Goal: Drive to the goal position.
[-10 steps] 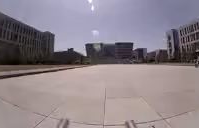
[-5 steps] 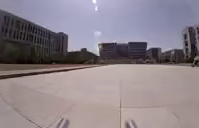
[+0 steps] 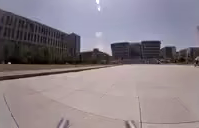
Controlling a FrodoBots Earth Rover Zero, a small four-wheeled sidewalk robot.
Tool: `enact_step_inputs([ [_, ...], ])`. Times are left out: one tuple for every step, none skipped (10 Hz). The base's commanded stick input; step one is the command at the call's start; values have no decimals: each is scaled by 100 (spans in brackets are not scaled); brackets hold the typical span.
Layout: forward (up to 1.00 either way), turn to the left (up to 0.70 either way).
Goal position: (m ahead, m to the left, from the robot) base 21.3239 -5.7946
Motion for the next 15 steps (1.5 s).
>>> enact_step_inputs([
  [100, 0],
  [100, -20],
  [100, -40],
  [100, -40],
  [100, -40],
  [100, -40],
  [100, -40],
  [100, -40],
  [100, -40],
  [100, -40],
  [100, -40],
  [100, -40],
  [100, 0],
  [100, 0],
  [100, 0],
])
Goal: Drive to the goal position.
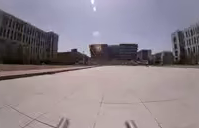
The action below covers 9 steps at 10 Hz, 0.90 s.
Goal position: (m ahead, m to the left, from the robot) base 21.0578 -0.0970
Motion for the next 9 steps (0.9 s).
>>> enact_step_inputs([
  [100, 0],
  [100, 0],
  [100, 0],
  [100, 0],
  [100, 0],
  [100, 0],
  [100, 0],
  [100, 0],
  [100, 0],
])
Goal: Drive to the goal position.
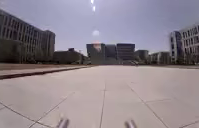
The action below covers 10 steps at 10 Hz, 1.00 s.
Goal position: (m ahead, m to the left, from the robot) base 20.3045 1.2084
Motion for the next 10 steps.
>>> enact_step_inputs([
  [100, 0],
  [100, 0],
  [100, 0],
  [100, 0],
  [100, 0],
  [100, 0],
  [100, 0],
  [100, 0],
  [100, 0],
  [100, 0],
])
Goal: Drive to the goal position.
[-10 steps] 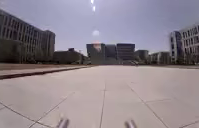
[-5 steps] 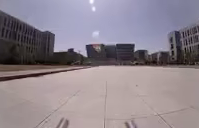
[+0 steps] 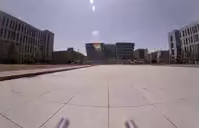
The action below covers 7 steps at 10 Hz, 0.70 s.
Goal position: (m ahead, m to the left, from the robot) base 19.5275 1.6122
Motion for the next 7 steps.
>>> enact_step_inputs([
  [100, 0],
  [100, 0],
  [100, 0],
  [100, 0],
  [100, 0],
  [100, 0],
  [100, 0],
])
